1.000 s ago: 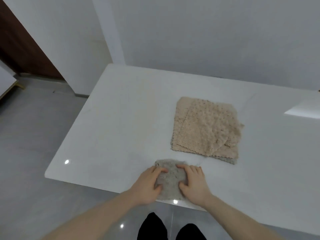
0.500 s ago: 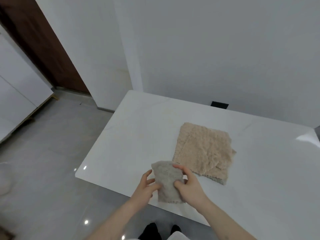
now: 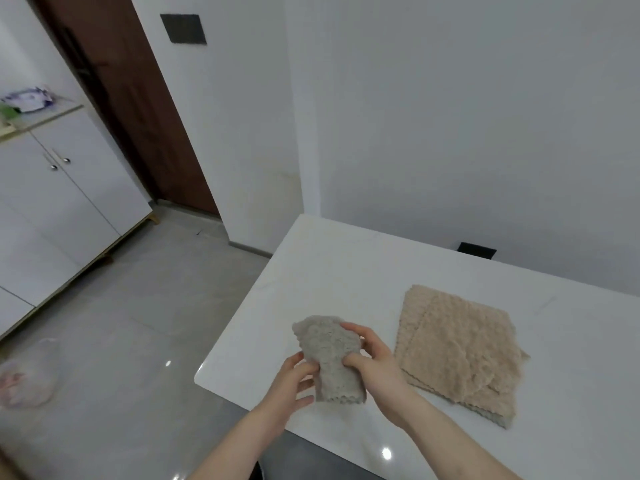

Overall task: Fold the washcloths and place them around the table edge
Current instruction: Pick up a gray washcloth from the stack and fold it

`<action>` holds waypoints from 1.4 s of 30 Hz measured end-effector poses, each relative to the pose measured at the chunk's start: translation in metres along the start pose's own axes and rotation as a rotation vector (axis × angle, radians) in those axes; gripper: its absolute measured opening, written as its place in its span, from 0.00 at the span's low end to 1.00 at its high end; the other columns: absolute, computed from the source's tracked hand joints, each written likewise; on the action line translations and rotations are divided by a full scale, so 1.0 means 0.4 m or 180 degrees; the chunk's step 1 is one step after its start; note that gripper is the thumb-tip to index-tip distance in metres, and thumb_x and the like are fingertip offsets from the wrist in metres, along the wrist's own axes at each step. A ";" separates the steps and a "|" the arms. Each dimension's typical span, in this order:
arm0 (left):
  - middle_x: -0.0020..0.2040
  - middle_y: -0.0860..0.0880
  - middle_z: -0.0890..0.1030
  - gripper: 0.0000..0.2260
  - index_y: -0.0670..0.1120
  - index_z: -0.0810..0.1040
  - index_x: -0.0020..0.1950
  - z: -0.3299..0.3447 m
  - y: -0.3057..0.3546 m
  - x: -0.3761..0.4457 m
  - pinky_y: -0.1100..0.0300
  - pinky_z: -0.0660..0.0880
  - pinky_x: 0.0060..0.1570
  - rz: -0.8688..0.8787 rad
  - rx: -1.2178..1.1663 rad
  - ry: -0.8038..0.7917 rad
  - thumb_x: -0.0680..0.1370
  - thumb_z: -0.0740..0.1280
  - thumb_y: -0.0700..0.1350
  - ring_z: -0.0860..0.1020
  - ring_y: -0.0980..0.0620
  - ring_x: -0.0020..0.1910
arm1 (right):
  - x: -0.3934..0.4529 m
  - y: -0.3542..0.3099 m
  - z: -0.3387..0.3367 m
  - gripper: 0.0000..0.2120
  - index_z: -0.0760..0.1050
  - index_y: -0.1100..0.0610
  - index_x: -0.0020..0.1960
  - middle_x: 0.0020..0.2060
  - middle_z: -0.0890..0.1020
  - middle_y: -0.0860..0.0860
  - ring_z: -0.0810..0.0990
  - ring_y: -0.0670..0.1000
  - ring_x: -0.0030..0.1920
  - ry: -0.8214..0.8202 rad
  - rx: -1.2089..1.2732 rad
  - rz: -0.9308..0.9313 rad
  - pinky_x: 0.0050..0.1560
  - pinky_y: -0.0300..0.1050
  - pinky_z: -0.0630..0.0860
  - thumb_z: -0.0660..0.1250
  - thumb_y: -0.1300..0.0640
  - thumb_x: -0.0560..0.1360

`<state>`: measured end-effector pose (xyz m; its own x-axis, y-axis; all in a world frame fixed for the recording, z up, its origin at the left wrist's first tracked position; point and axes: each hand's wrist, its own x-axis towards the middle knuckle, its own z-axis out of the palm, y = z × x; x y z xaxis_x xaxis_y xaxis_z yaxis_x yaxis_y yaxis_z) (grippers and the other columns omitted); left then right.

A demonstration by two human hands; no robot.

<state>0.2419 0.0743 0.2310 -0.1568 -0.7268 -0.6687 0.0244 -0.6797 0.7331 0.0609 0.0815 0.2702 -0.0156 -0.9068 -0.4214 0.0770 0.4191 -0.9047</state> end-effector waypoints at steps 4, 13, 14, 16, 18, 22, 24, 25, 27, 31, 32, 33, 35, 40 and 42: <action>0.60 0.47 0.84 0.25 0.48 0.80 0.66 -0.138 0.051 0.036 0.47 0.72 0.68 -0.0129 -0.0297 -0.0594 0.70 0.71 0.54 0.81 0.50 0.59 | 0.067 -0.020 0.135 0.22 0.80 0.47 0.60 0.56 0.83 0.56 0.84 0.52 0.54 -0.0065 0.0330 0.0151 0.57 0.53 0.81 0.64 0.69 0.74; 0.55 0.46 0.86 0.18 0.44 0.80 0.62 -0.374 0.168 0.126 0.49 0.80 0.57 0.0257 0.0213 -0.0383 0.72 0.73 0.43 0.85 0.47 0.54 | 0.140 -0.030 0.348 0.22 0.77 0.42 0.60 0.55 0.80 0.50 0.83 0.49 0.50 0.0662 -0.0173 0.0059 0.48 0.44 0.82 0.66 0.64 0.74; 0.53 0.47 0.87 0.15 0.44 0.81 0.60 -0.382 0.181 0.129 0.52 0.81 0.53 0.0360 0.0424 -0.0264 0.74 0.74 0.43 0.85 0.50 0.51 | 0.139 -0.028 0.356 0.22 0.75 0.41 0.61 0.55 0.79 0.48 0.83 0.49 0.49 0.0712 -0.0288 0.0009 0.45 0.42 0.82 0.66 0.63 0.75; 0.51 0.49 0.86 0.10 0.45 0.80 0.56 -0.389 0.203 0.144 0.59 0.80 0.47 0.0576 0.0718 -0.0155 0.75 0.73 0.42 0.85 0.54 0.48 | 0.142 -0.025 0.364 0.22 0.72 0.41 0.63 0.56 0.78 0.45 0.84 0.48 0.47 0.0753 -0.0475 -0.0089 0.41 0.38 0.80 0.66 0.62 0.76; 0.49 0.50 0.86 0.09 0.46 0.80 0.54 -0.384 0.226 0.167 0.62 0.79 0.44 0.0771 0.0866 -0.0129 0.75 0.73 0.41 0.85 0.55 0.46 | 0.155 -0.027 0.362 0.23 0.70 0.41 0.65 0.56 0.78 0.44 0.83 0.46 0.44 0.0814 -0.0614 -0.0138 0.39 0.37 0.79 0.66 0.62 0.76; 0.50 0.53 0.84 0.14 0.53 0.79 0.54 -0.370 0.259 0.200 0.55 0.82 0.50 0.0979 0.1162 -0.0050 0.71 0.74 0.44 0.84 0.54 0.47 | 0.193 -0.032 0.342 0.23 0.69 0.42 0.67 0.58 0.77 0.43 0.83 0.48 0.46 0.0815 -0.0729 -0.0079 0.43 0.38 0.80 0.67 0.60 0.76; 0.52 0.54 0.83 0.16 0.56 0.78 0.58 -0.375 0.270 0.214 0.55 0.82 0.49 0.1089 0.1374 -0.0072 0.73 0.71 0.42 0.84 0.53 0.46 | 0.218 -0.033 0.338 0.24 0.68 0.42 0.67 0.58 0.77 0.43 0.83 0.47 0.47 0.0762 -0.0709 -0.0088 0.45 0.38 0.80 0.67 0.60 0.76; 0.53 0.55 0.82 0.17 0.56 0.76 0.60 -0.381 0.276 0.222 0.59 0.81 0.45 0.1138 0.1471 -0.0090 0.75 0.70 0.40 0.84 0.54 0.46 | 0.234 -0.032 0.339 0.24 0.68 0.42 0.68 0.59 0.77 0.42 0.83 0.46 0.48 0.0735 -0.0706 -0.0095 0.46 0.39 0.80 0.67 0.60 0.75; 0.55 0.57 0.80 0.20 0.58 0.73 0.63 -0.395 0.294 0.240 0.70 0.75 0.38 0.1180 0.1623 -0.0036 0.77 0.69 0.38 0.83 0.56 0.48 | 0.265 -0.026 0.345 0.26 0.68 0.43 0.69 0.59 0.77 0.41 0.83 0.46 0.52 0.0674 -0.0759 -0.0079 0.50 0.40 0.81 0.67 0.60 0.75; 0.60 0.54 0.77 0.22 0.57 0.71 0.66 -0.414 0.321 0.284 0.73 0.74 0.39 0.1143 0.1705 -0.0060 0.77 0.68 0.37 0.81 0.55 0.51 | 0.295 -0.023 0.358 0.28 0.69 0.41 0.67 0.58 0.77 0.40 0.83 0.47 0.54 0.0639 -0.0684 -0.0085 0.53 0.43 0.82 0.68 0.62 0.73; 0.61 0.54 0.77 0.22 0.57 0.71 0.66 -0.417 0.328 0.302 0.71 0.75 0.40 0.1139 0.1732 -0.0117 0.77 0.68 0.38 0.81 0.54 0.52 | 0.303 -0.026 0.358 0.28 0.69 0.41 0.67 0.58 0.77 0.40 0.83 0.47 0.54 0.0653 -0.0661 -0.0090 0.52 0.42 0.82 0.68 0.63 0.73; 0.62 0.54 0.77 0.23 0.59 0.70 0.67 -0.420 0.336 0.320 0.69 0.77 0.42 0.1125 0.1760 -0.0174 0.77 0.69 0.39 0.82 0.54 0.53 | 0.313 -0.029 0.356 0.28 0.69 0.40 0.66 0.58 0.77 0.40 0.83 0.48 0.54 0.0684 -0.0640 -0.0080 0.52 0.42 0.82 0.68 0.63 0.73; 0.62 0.56 0.76 0.23 0.60 0.68 0.68 -0.424 0.355 0.355 0.64 0.79 0.44 0.1110 0.1853 -0.0283 0.78 0.69 0.41 0.82 0.53 0.53 | 0.336 -0.030 0.356 0.28 0.68 0.39 0.66 0.58 0.77 0.39 0.83 0.47 0.54 0.0779 -0.0635 -0.0041 0.51 0.40 0.81 0.68 0.63 0.73; 0.61 0.58 0.76 0.20 0.62 0.68 0.65 -0.464 0.415 0.455 0.65 0.79 0.43 0.1188 0.2200 -0.0604 0.79 0.66 0.42 0.80 0.61 0.49 | 0.419 -0.028 0.409 0.29 0.69 0.37 0.63 0.57 0.77 0.40 0.84 0.47 0.51 0.1121 -0.0545 0.0014 0.49 0.40 0.81 0.69 0.64 0.71; 0.61 0.56 0.75 0.19 0.58 0.68 0.65 -0.505 0.444 0.503 0.65 0.78 0.41 0.1237 0.2394 -0.0778 0.79 0.65 0.40 0.79 0.59 0.50 | 0.465 -0.028 0.455 0.29 0.69 0.39 0.65 0.57 0.78 0.42 0.85 0.48 0.46 0.1261 -0.0521 0.0072 0.45 0.40 0.82 0.69 0.64 0.71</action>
<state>0.4143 -0.2127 0.2017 -0.4815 -0.7932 -0.3728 -0.5231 -0.0811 0.8484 0.2385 -0.1004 0.2132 -0.3997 -0.8227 -0.4042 -0.0769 0.4695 -0.8796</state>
